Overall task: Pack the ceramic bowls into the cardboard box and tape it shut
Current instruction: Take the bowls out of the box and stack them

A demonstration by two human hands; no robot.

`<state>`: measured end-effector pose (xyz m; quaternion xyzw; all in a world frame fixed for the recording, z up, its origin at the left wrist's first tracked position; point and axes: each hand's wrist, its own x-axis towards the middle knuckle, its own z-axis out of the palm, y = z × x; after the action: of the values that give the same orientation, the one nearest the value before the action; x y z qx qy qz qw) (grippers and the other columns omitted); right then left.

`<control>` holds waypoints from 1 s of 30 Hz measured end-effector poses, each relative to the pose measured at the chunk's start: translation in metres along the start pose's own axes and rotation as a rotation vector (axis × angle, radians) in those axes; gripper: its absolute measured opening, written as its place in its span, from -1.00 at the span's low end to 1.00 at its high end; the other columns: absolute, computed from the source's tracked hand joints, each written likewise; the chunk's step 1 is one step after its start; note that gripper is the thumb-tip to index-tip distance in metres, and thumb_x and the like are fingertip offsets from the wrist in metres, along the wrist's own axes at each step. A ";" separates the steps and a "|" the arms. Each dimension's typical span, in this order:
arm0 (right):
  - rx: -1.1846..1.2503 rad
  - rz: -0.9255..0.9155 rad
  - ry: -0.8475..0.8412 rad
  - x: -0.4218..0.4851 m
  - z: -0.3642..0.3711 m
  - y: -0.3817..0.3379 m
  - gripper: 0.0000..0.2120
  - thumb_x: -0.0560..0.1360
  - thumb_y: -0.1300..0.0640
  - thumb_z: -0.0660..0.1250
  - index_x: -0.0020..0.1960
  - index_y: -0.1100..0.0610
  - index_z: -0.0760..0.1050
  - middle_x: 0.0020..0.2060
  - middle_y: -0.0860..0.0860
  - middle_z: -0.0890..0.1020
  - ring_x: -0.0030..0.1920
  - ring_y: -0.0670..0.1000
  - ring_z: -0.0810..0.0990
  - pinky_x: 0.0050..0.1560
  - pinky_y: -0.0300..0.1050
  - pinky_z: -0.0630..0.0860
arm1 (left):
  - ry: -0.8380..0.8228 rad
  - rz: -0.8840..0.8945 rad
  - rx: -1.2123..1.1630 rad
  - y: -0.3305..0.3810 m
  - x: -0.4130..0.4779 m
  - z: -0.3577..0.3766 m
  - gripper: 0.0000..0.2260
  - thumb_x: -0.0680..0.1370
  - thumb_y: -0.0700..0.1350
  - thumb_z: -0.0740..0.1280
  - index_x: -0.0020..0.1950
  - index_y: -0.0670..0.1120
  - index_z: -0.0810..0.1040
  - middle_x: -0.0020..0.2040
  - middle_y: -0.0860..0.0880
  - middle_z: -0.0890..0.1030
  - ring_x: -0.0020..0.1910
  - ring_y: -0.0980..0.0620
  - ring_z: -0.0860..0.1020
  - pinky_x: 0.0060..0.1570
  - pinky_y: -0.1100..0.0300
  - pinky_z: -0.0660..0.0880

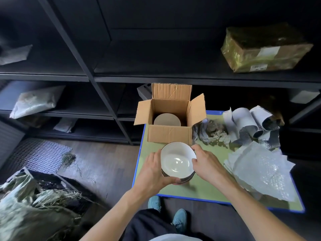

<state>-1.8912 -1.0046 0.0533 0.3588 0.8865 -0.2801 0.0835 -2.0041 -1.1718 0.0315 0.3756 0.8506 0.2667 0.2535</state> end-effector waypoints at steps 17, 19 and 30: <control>-0.213 -0.086 0.223 0.003 0.007 -0.004 -0.66 0.63 0.08 0.18 0.39 0.08 0.38 0.14 0.06 0.50 0.05 0.12 0.59 -0.10 -0.02 0.46 | 0.024 0.087 0.207 -0.006 0.017 -0.006 -0.05 0.35 0.39 0.44 0.54 -0.10 0.19 0.32 0.03 0.33 0.31 0.03 0.30 0.31 0.21 0.32; -0.208 -0.123 0.252 0.006 0.001 -0.009 -0.68 0.62 0.09 0.19 0.36 0.08 0.41 0.10 0.04 0.52 0.02 0.10 0.60 -0.11 -0.02 0.48 | 0.070 0.129 0.198 -0.002 0.023 -0.012 -0.14 0.42 0.38 0.38 0.53 -0.09 0.22 0.32 0.04 0.35 0.31 0.04 0.30 0.30 0.22 0.32; -0.191 -0.161 0.264 0.072 -0.032 -0.046 -0.70 0.62 0.06 0.19 0.33 0.01 0.49 0.17 0.02 0.57 0.13 0.16 0.59 0.02 -0.01 0.48 | 0.277 0.228 0.343 -0.005 0.095 -0.068 -0.52 0.60 0.11 0.30 0.41 -0.15 0.43 0.27 -0.09 0.50 0.20 -0.11 0.49 0.19 -0.01 0.48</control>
<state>-1.9731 -0.9709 0.0750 0.3109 0.9381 -0.1510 -0.0226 -2.1050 -1.1187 0.0559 0.4666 0.8621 0.1944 0.0353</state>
